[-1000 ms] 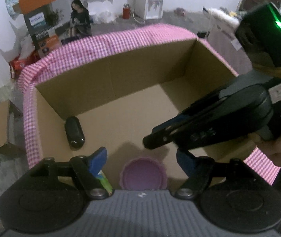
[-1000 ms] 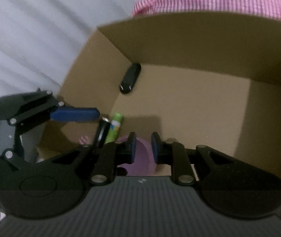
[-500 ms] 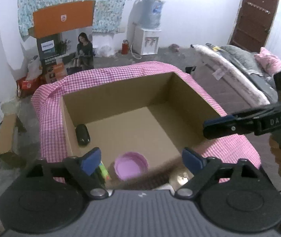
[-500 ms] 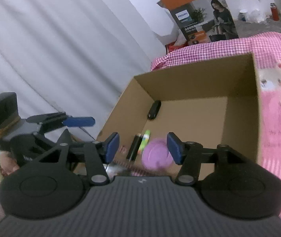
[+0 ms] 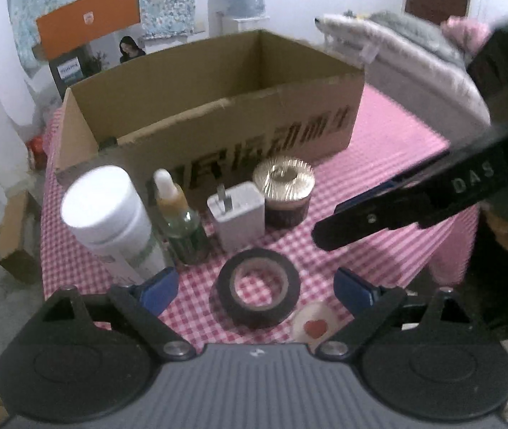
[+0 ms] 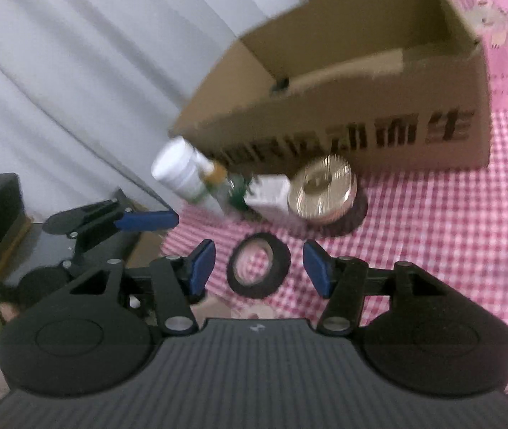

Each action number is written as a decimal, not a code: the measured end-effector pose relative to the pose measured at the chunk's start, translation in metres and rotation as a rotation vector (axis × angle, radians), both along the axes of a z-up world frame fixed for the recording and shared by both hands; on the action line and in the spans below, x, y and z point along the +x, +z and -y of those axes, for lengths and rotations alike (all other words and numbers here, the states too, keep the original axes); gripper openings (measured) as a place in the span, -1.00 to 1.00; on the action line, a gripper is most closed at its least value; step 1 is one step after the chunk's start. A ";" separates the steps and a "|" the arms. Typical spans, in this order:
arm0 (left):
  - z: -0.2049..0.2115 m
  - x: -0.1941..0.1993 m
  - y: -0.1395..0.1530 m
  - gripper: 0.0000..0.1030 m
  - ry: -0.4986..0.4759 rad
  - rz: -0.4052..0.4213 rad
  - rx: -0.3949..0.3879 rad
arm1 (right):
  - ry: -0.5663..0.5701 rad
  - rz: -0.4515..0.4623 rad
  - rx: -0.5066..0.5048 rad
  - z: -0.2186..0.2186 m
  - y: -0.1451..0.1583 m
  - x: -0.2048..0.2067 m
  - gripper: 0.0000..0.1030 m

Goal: Organize rigid objects
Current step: 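Return the right gripper to the table and grasp the black tape roll, then lift the black tape roll with the right gripper and carry it into the box, then open the right gripper to release the tape roll in the box, then move the right gripper back toward the white pill bottle on the table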

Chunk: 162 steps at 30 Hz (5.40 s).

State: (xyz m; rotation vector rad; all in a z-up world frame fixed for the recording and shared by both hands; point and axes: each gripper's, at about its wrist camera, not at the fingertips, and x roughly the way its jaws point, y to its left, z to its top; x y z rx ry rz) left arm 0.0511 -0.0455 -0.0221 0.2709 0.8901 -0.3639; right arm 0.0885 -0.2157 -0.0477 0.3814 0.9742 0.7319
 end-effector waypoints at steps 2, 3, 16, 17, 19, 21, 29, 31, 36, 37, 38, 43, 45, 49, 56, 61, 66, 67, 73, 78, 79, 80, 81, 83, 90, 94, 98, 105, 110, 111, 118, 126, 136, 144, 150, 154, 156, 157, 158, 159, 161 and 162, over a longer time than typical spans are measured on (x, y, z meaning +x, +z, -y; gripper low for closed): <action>0.006 0.001 -0.011 0.79 -0.002 0.002 0.043 | 0.017 -0.019 -0.024 -0.011 -0.007 -0.002 0.01; 0.007 0.003 -0.016 0.76 -0.005 -0.005 0.053 | 0.024 -0.028 -0.037 -0.017 -0.012 0.000 -0.01; 0.006 0.017 -0.041 0.37 -0.025 -0.079 0.029 | 0.060 -0.045 -0.099 -0.051 -0.035 0.021 -0.54; 0.006 0.018 -0.041 0.32 -0.023 -0.075 0.030 | 0.060 -0.045 -0.100 -0.051 -0.036 0.022 -0.55; 0.006 0.019 -0.040 0.31 -0.024 -0.074 0.029 | 0.059 -0.041 -0.107 -0.051 -0.034 0.022 -0.57; 0.009 0.020 -0.040 0.31 -0.029 -0.076 0.022 | 0.056 -0.039 -0.114 -0.050 -0.034 0.022 -0.57; 0.028 0.017 -0.040 0.31 -0.081 -0.063 0.015 | 0.025 -0.027 -0.165 -0.032 -0.027 0.012 -0.55; 0.031 0.018 -0.041 0.31 -0.090 -0.067 0.010 | 0.022 -0.012 -0.187 -0.031 -0.025 0.010 -0.53; 0.033 0.019 -0.043 0.31 -0.100 -0.072 0.015 | 0.026 0.022 -0.228 -0.033 -0.024 0.008 -0.53; 0.033 0.020 -0.043 0.31 -0.098 -0.075 0.012 | 0.028 0.029 -0.234 -0.034 -0.024 0.008 -0.53; 0.032 0.020 -0.043 0.31 -0.097 -0.078 0.008 | 0.031 0.035 -0.240 -0.035 -0.024 0.008 -0.53; 0.030 0.025 -0.044 0.33 -0.086 -0.090 -0.012 | 0.047 0.062 -0.265 -0.040 -0.023 0.009 -0.53; 0.030 0.024 -0.043 0.34 -0.087 -0.085 -0.011 | 0.050 0.070 -0.270 -0.041 -0.023 0.010 -0.53; 0.030 0.025 -0.044 0.34 -0.086 -0.081 -0.015 | 0.054 0.089 -0.279 -0.043 -0.024 0.009 -0.53; 0.029 0.023 -0.044 0.32 -0.078 -0.068 -0.026 | 0.069 0.138 -0.314 -0.051 -0.024 0.005 -0.53; 0.028 0.020 -0.042 0.32 -0.073 -0.055 -0.032 | 0.064 0.135 -0.309 -0.051 -0.025 0.004 -0.56; 0.027 0.016 -0.036 0.31 -0.076 -0.036 -0.036 | 0.060 0.142 -0.308 -0.050 -0.021 0.004 -0.56; 0.027 0.016 -0.035 0.31 -0.076 -0.033 -0.038 | 0.057 0.144 -0.308 -0.050 -0.020 0.003 -0.56; 0.027 0.008 -0.026 0.31 -0.081 -0.008 -0.041 | 0.041 0.159 -0.300 -0.047 -0.010 -0.002 -0.56; 0.024 0.000 -0.015 0.31 -0.089 0.022 -0.049 | 0.026 0.179 -0.293 -0.043 0.001 -0.009 -0.56; 0.025 -0.002 -0.013 0.31 -0.089 0.028 -0.050 | 0.023 0.186 -0.291 -0.042 0.004 -0.011 -0.56; 0.026 -0.004 -0.010 0.31 -0.090 0.035 -0.051 | 0.021 0.191 -0.290 -0.042 0.007 -0.012 -0.56; 0.025 -0.007 -0.007 0.31 -0.090 0.043 -0.053 | 0.017 0.198 -0.288 -0.042 0.010 -0.014 -0.56; 0.026 -0.011 -0.003 0.31 -0.090 0.057 -0.056 | 0.029 0.198 -0.265 -0.040 0.014 -0.016 -0.56; 0.022 -0.027 0.022 0.31 -0.081 0.139 -0.068 | 0.020 0.263 -0.259 -0.038 0.039 -0.027 -0.56; 0.019 -0.026 0.046 0.32 -0.073 0.207 -0.072 | 0.021 0.331 -0.251 -0.038 0.066 -0.027 -0.55; 0.012 -0.015 0.073 0.31 -0.061 0.262 -0.075 | 0.035 0.402 -0.250 -0.042 0.095 -0.017 -0.55; -0.003 0.045 0.104 0.31 -0.046 0.241 -0.074 | 0.093 0.405 -0.243 -0.058 0.129 0.042 -0.55; -0.020 0.111 0.098 0.31 -0.018 0.115 -0.077 | 0.128 0.272 -0.219 -0.072 0.123 0.114 -0.55; -0.022 0.126 0.094 0.31 -0.011 0.081 -0.077 | 0.134 0.243 -0.220 -0.076 0.119 0.126 -0.55; -0.035 0.200 0.060 0.31 0.017 -0.097 -0.049 | 0.155 0.016 -0.212 -0.091 0.074 0.216 -0.56; -0.031 0.245 0.026 0.31 0.044 -0.190 0.012 | 0.153 -0.084 -0.266 -0.111 0.034 0.264 -0.56; -0.032 0.271 0.005 0.31 0.088 -0.253 0.041 | 0.150 -0.147 -0.283 -0.120 0.003 0.294 -0.53; -0.032 0.270 0.010 0.31 0.093 -0.232 0.046 | 0.123 -0.221 -0.244 -0.121 -0.019 0.309 -0.50; -0.037 0.256 0.030 0.46 0.115 -0.190 0.001 | 0.081 -0.206 -0.204 -0.111 -0.003 0.305 -0.11; -0.041 0.240 0.052 0.54 0.121 -0.136 -0.022 | 0.045 -0.149 -0.165 -0.093 0.028 0.288 0.03; -0.044 0.228 0.067 0.59 0.121 -0.095 -0.037 | 0.029 -0.114 -0.137 -0.082 0.045 0.278 0.08; -0.046 0.222 0.074 0.60 0.123 -0.079 -0.043 | 0.019 -0.088 -0.118 -0.076 0.056 0.269 0.13; -0.048 0.215 0.082 0.63 0.125 -0.060 -0.054 | 0.011 -0.068 -0.107 -0.071 0.064 0.263 0.16; -0.050 0.208 0.091 0.66 0.125 -0.039 -0.066 | 0.002 -0.043 -0.092 -0.066 0.073 0.254 0.22; -0.054 0.192 0.106 0.75 0.125 0.003 -0.086 | -0.012 0.008 -0.058 -0.051 0.093 0.232 0.34; -0.055 0.181 0.113 0.78 0.123 0.028 -0.096 | -0.020 0.034 -0.041 -0.044 0.103 0.220 0.41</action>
